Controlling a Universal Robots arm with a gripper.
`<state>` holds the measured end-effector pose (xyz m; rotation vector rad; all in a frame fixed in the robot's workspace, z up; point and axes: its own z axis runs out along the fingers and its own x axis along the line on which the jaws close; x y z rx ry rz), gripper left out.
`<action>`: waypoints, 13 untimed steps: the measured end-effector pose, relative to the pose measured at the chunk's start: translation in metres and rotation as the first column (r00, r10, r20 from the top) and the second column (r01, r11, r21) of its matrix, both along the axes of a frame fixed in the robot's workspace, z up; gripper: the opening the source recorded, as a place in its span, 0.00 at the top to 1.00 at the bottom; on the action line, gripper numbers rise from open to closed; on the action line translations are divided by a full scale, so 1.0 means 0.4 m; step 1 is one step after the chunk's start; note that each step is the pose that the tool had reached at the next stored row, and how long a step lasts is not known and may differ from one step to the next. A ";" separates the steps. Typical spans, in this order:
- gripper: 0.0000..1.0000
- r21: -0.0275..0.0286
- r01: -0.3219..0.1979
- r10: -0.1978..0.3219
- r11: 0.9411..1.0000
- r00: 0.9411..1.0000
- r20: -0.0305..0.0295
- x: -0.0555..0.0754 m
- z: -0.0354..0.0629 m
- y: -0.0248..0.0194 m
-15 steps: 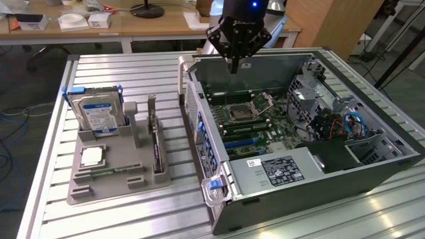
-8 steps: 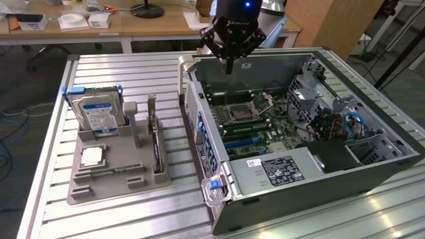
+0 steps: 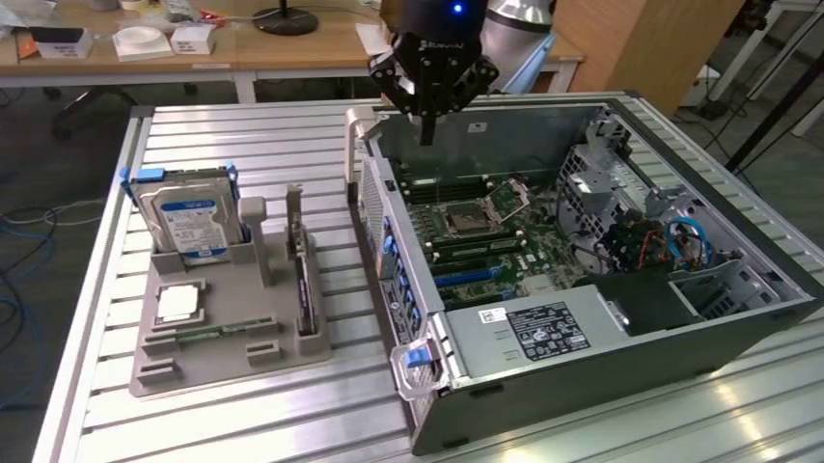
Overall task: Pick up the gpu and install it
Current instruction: 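Reach for the gpu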
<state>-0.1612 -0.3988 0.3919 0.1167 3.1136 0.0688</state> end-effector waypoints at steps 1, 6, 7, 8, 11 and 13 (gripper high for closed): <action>0.89 0.000 0.000 0.000 1.000 1.000 0.000 -0.006 0.000 0.000; 0.89 0.000 0.000 0.000 1.000 1.000 0.000 -0.036 -0.001 0.000; 0.89 0.000 0.000 0.000 1.000 1.000 0.000 -0.042 -0.001 0.000; 0.89 0.000 0.000 0.000 1.000 1.000 0.000 -0.048 -0.001 0.000; 0.89 0.000 0.000 0.000 1.000 1.000 0.000 -0.064 -0.001 0.000; 0.89 0.000 0.000 0.000 1.000 1.000 0.000 -0.076 -0.001 0.000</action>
